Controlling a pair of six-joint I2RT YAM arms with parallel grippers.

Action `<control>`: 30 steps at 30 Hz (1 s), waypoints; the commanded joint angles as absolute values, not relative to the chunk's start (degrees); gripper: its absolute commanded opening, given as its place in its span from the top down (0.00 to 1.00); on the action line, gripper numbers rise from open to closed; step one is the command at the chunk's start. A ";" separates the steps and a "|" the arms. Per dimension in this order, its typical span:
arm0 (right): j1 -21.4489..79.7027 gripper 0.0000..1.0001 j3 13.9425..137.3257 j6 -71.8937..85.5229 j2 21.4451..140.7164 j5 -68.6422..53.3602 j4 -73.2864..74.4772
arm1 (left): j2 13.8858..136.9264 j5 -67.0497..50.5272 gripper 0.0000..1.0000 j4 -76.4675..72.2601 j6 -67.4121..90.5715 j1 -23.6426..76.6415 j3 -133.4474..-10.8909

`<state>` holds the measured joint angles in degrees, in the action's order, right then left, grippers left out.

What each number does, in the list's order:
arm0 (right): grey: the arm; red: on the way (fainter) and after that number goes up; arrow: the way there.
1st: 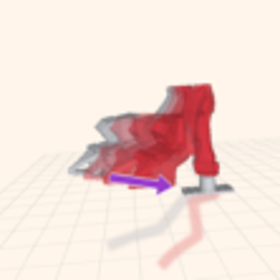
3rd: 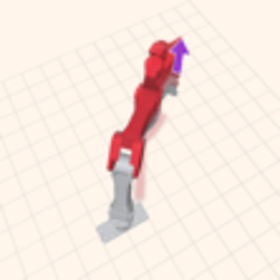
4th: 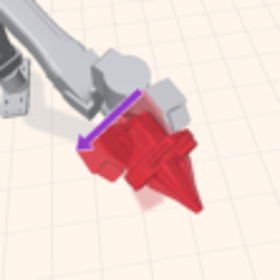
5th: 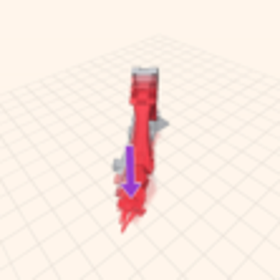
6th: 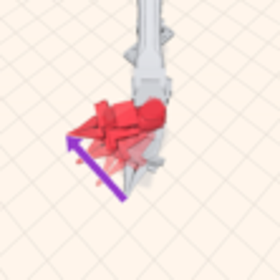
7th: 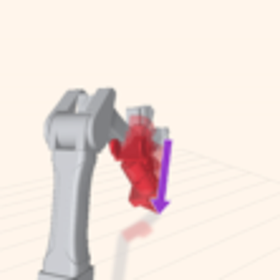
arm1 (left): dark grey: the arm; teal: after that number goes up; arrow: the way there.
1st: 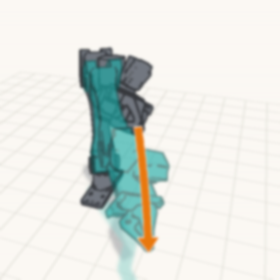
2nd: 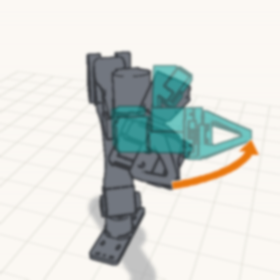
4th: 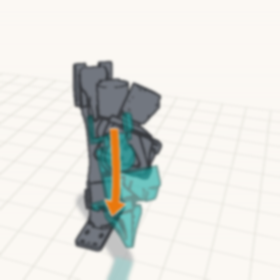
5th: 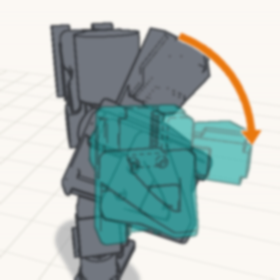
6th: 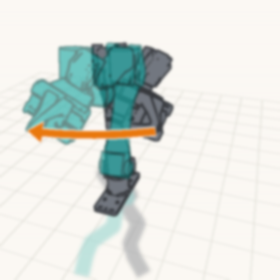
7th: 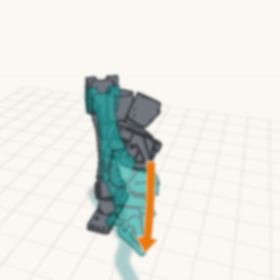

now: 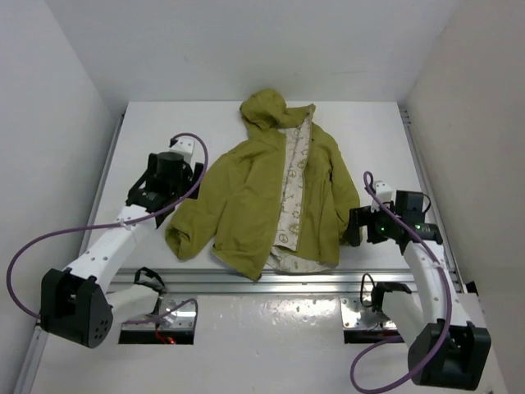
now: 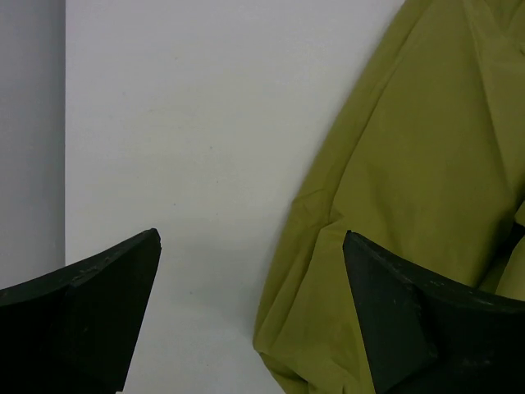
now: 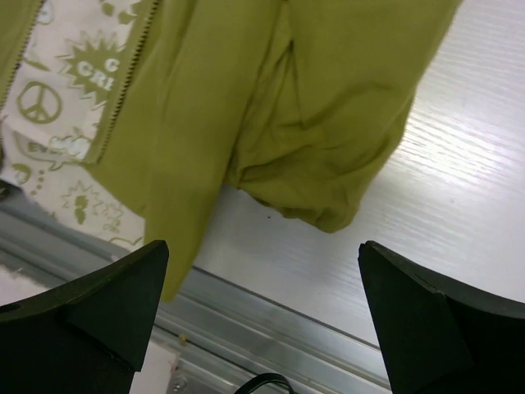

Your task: Zip up the jacket

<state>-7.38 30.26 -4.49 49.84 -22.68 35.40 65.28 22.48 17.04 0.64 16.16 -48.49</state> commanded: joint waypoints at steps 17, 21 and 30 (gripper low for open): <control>13.18 0.34 39.72 6.65 64.04 -27.44 28.57 | 65.03 -8.96 0.23 23.22 -10.03 35.04 -50.27; 13.80 0.26 40.60 10.98 68.55 -16.02 26.45 | 69.25 -4.67 0.21 21.98 -9.40 40.86 -51.59; 16.96 0.12 42.90 11.69 75.14 -8.00 28.13 | 71.81 6.59 0.18 14.25 -4.13 44.99 -51.15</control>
